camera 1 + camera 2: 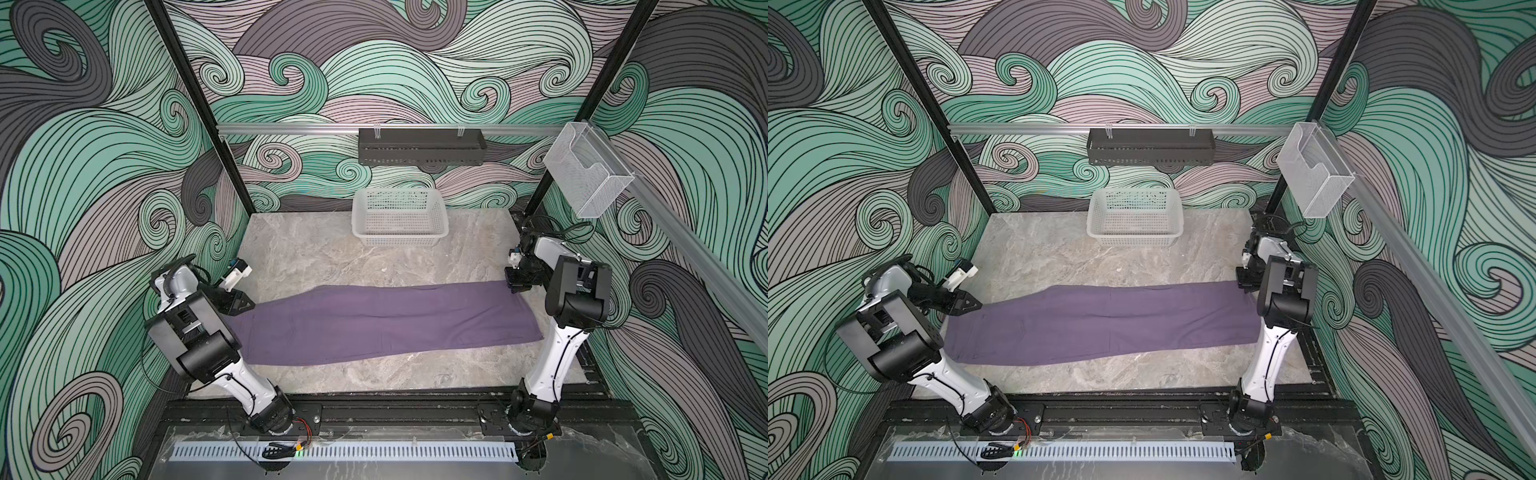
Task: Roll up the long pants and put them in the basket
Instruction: Fold the long pant at the center of the board.
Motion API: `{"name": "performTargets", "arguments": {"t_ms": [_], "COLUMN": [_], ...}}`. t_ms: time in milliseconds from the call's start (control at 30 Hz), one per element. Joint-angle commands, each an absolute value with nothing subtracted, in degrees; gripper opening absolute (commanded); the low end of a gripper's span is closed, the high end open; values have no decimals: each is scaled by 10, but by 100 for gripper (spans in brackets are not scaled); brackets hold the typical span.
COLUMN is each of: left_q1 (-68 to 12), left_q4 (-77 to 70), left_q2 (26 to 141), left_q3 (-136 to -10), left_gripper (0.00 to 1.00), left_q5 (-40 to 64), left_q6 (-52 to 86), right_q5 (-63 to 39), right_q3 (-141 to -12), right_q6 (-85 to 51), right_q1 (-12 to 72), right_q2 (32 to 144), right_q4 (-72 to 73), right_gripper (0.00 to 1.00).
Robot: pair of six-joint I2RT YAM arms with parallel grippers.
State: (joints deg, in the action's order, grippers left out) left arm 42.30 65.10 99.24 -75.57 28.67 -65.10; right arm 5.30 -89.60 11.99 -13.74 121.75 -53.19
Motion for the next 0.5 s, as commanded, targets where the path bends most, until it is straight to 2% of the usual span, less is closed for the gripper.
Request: {"name": "performTargets", "arguments": {"t_ms": [0, 167, 267, 367, 467], "left_q1": [424, 424, 423, 423, 422], "left_q4": [653, 658, 658, 662, 669], "left_q2": [993, 992, 992, 992, 992], "left_q3": [-767, -775, -773, -766, -763], "left_gripper": [34, 34, 34, 34, 34], "left_q5": [273, 272, 277, 287, 303], "left_q6": [-648, -645, -644, -646, -651], "right_q5": [129, 164, 165, 153, 135], "right_q3": [-909, -916, -912, -905, -917], "right_q6": [123, 110, 109, 97, 77], "right_q1": [-164, -205, -199, -153, -68], "right_q2": [1245, 1195, 1165, 1123, 1075], "right_q4": [-548, -552, -560, -581, -631], "right_gripper": [0, 0, 0, 0, 0]}}
